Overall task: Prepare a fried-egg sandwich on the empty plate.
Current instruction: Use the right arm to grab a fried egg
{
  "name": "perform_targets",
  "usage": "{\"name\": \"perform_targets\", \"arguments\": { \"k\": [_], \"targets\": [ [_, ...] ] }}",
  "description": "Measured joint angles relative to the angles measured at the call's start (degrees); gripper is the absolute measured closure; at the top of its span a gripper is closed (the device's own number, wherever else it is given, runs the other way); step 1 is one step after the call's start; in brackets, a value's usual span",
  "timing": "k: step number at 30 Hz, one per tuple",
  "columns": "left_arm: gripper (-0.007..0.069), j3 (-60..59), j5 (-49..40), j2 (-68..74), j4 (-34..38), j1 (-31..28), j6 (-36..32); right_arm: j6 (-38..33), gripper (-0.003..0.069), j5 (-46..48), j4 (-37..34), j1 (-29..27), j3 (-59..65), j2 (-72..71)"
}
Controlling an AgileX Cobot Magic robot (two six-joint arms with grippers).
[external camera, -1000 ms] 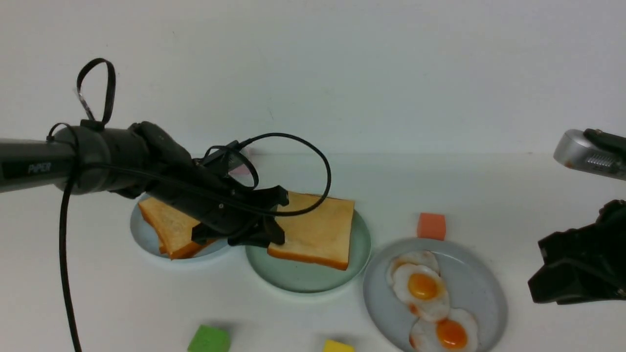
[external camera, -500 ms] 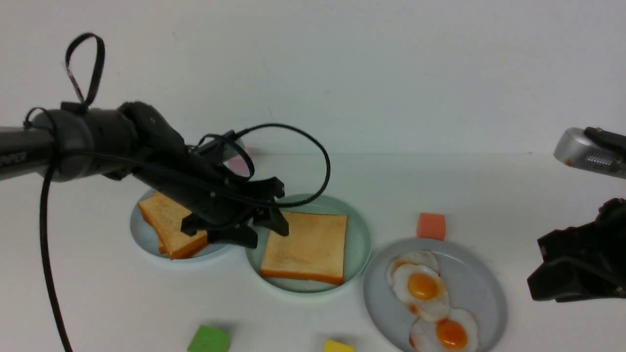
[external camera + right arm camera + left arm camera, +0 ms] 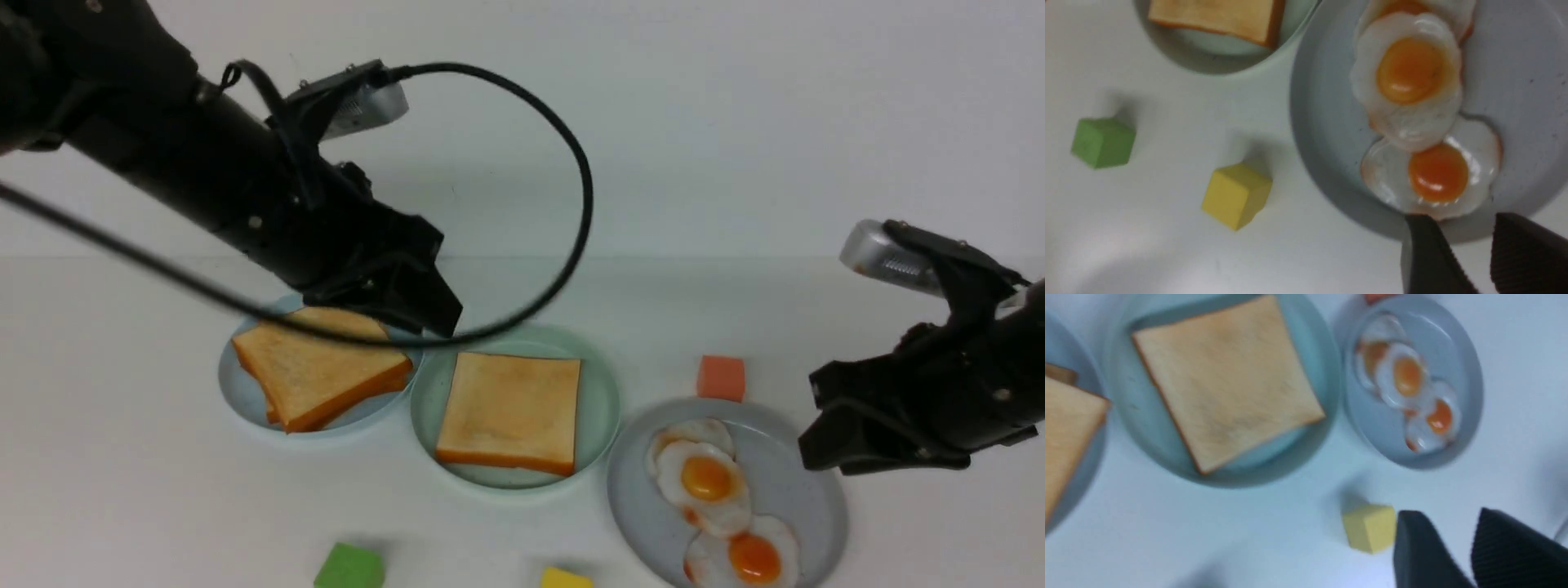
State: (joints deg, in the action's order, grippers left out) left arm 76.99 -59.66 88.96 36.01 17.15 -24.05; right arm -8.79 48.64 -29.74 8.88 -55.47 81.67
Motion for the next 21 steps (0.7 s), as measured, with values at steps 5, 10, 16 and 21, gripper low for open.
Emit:
{"name": "perform_targets", "arguments": {
  "k": [5,10,16,21],
  "targets": [
    [0.0613,-9.4,5.3,-6.7,-4.3,9.8,0.1,-5.6,0.0396,-2.1,-5.3,-4.3,-1.8,7.1],
    [0.0638,-13.5,11.3,-8.3,-7.9,18.8,3.3,-15.8,0.0392,-4.2,-14.2,-4.9,-2.2,14.5],
    [0.0638,-13.8,12.3,-8.2,-10.8,20.0,6.4,-22.9,0.0354,-5.4,-19.9,-4.9,-2.5,20.7],
    [0.0638,-13.8,12.2,-8.2,-11.0,20.0,6.5,-26.8,0.0306,-6.1,-23.8,-4.9,-3.3,24.0]
  ]
}}
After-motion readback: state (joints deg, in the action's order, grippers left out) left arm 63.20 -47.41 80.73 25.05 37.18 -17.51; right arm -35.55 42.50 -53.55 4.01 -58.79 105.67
